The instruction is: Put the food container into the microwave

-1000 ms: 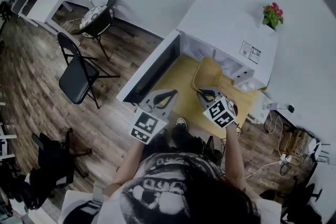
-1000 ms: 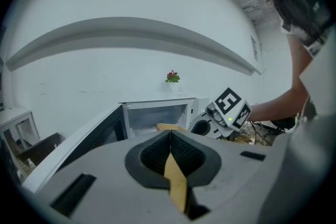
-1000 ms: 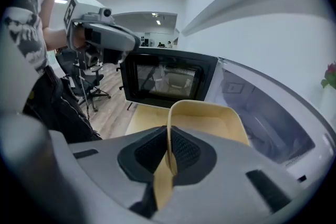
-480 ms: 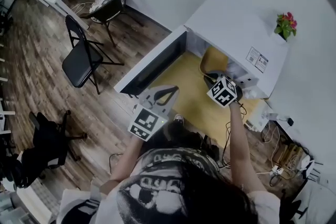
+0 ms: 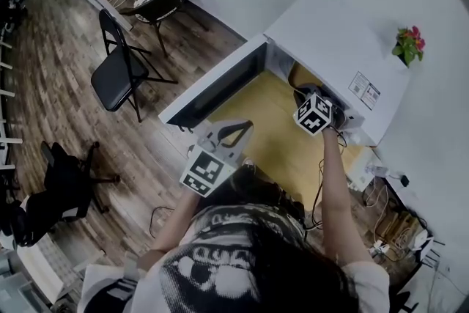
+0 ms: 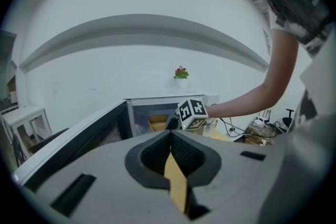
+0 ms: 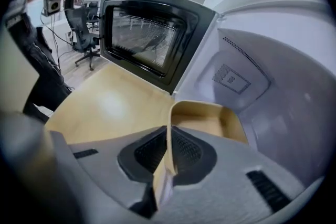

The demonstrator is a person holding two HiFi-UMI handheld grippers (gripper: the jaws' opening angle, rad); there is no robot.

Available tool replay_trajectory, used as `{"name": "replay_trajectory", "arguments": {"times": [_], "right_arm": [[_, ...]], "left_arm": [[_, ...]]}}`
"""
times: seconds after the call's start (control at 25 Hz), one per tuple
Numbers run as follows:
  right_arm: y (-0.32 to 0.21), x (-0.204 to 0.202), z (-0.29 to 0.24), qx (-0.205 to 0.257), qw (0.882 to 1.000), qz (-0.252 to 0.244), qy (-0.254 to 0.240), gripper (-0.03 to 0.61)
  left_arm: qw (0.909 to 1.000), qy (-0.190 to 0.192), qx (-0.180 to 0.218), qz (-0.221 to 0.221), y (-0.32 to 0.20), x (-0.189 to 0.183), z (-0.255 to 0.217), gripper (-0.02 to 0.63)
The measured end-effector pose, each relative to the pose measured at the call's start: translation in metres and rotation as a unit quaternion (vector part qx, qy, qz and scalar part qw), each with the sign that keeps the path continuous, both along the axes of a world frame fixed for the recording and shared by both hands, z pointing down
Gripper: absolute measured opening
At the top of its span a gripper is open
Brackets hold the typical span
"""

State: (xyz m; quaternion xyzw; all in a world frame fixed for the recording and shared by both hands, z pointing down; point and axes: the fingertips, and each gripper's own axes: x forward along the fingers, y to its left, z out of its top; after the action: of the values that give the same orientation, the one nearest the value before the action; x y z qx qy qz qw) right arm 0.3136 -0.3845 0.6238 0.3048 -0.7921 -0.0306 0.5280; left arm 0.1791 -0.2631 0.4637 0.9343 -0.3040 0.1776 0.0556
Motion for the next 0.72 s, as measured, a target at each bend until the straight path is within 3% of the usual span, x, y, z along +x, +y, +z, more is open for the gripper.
{"name": "replay_trajectory", "arguments": {"times": [0.52, 0.72], "right_arm": [[-0.038, 0.006, -0.003, 0.056, 0.997, 0.057, -0.015, 0.039], [-0.025, -0.001, -0.012, 0.064, 0.995, 0.062, -0.045, 0.109]], "left_arm": [[0.9999, -0.008, -0.013, -0.003, 0.008, 0.003, 0.008, 0.002], [0.9997, -0.014, -0.020, -0.009, 0.010, -0.004, 0.013, 0.002]]}}
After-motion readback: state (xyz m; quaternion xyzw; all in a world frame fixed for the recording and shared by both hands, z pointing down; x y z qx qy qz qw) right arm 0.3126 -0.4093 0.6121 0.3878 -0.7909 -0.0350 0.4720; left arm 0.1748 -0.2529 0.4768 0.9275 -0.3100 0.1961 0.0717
